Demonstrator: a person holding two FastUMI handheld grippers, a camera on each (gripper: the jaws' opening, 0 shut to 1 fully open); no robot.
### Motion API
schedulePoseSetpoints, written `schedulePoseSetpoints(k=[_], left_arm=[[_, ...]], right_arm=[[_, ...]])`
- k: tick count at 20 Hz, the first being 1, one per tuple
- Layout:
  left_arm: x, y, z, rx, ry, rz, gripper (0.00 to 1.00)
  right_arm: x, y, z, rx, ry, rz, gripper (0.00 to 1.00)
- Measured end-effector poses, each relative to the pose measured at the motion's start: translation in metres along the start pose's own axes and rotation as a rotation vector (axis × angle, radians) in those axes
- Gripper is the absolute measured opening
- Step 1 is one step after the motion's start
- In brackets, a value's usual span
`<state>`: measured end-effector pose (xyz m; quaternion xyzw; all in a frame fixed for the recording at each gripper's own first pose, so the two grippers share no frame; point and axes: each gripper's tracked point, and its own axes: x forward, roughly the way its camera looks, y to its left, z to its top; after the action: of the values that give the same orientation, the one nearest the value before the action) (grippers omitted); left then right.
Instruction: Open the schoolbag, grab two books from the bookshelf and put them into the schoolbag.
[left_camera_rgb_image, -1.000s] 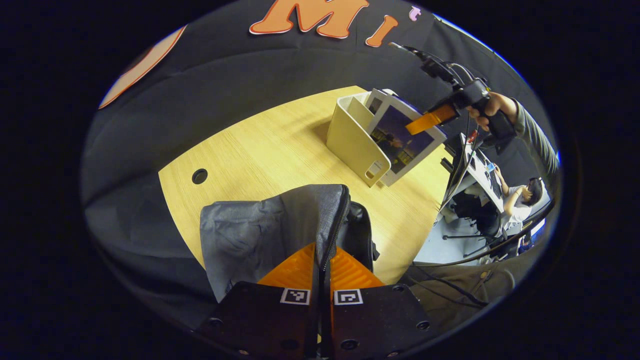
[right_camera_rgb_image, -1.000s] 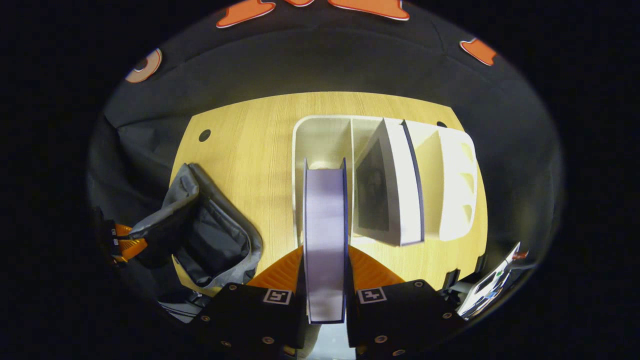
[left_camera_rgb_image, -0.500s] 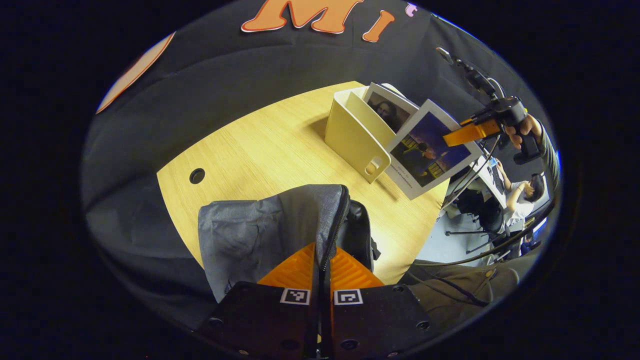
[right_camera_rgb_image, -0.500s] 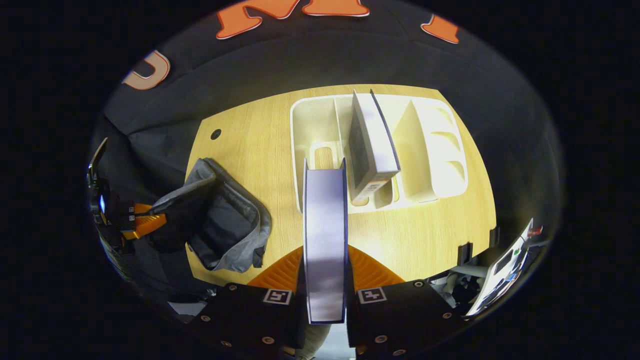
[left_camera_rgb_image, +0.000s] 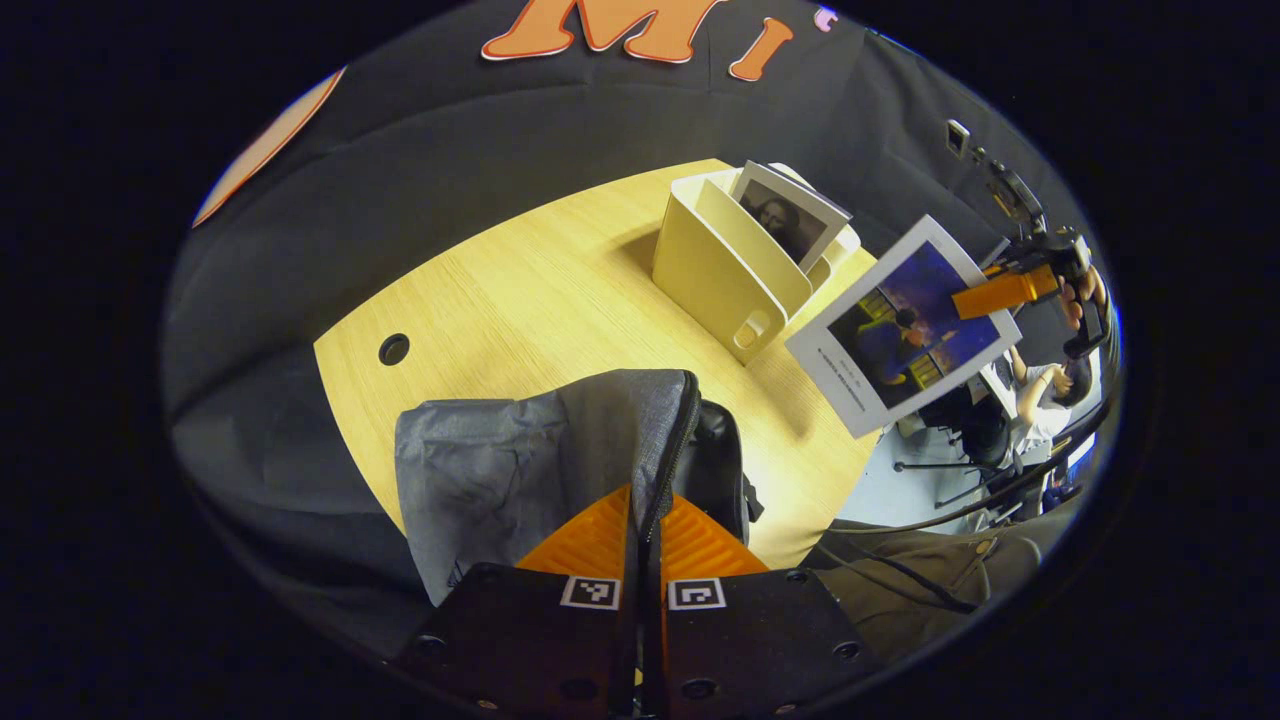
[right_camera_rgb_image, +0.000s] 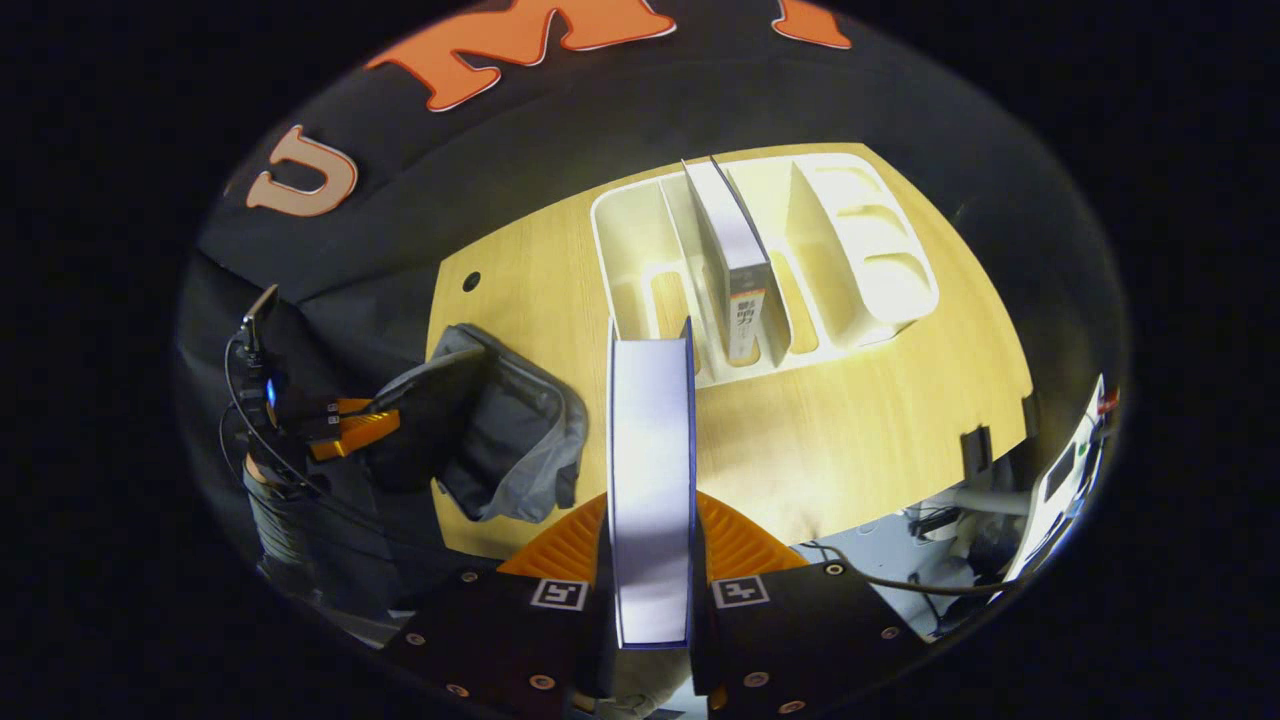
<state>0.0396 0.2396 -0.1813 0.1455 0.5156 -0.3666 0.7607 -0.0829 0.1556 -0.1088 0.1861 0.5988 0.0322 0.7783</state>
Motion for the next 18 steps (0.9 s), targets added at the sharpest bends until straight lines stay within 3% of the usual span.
schedulePoseSetpoints(k=[8,9,10,18], left_arm=[[-0.013,0.005,0.002,-0.023,-0.046,0.007,0.04],[-0.015,0.006,0.002,-0.027,-0.051,0.012,0.04],[-0.016,0.009,0.002,-0.04,-0.051,0.016,0.04],[-0.026,0.006,0.002,-0.087,-0.119,-0.002,0.04]], right_arm=[[0.009,0.02,-0.014,0.191,-0.105,0.207,0.29],[0.011,0.023,-0.011,0.221,-0.119,0.232,0.38],[0.015,0.028,-0.008,0.244,-0.134,0.258,0.29],[0.054,0.086,-0.004,0.329,-0.177,0.449,0.29]])
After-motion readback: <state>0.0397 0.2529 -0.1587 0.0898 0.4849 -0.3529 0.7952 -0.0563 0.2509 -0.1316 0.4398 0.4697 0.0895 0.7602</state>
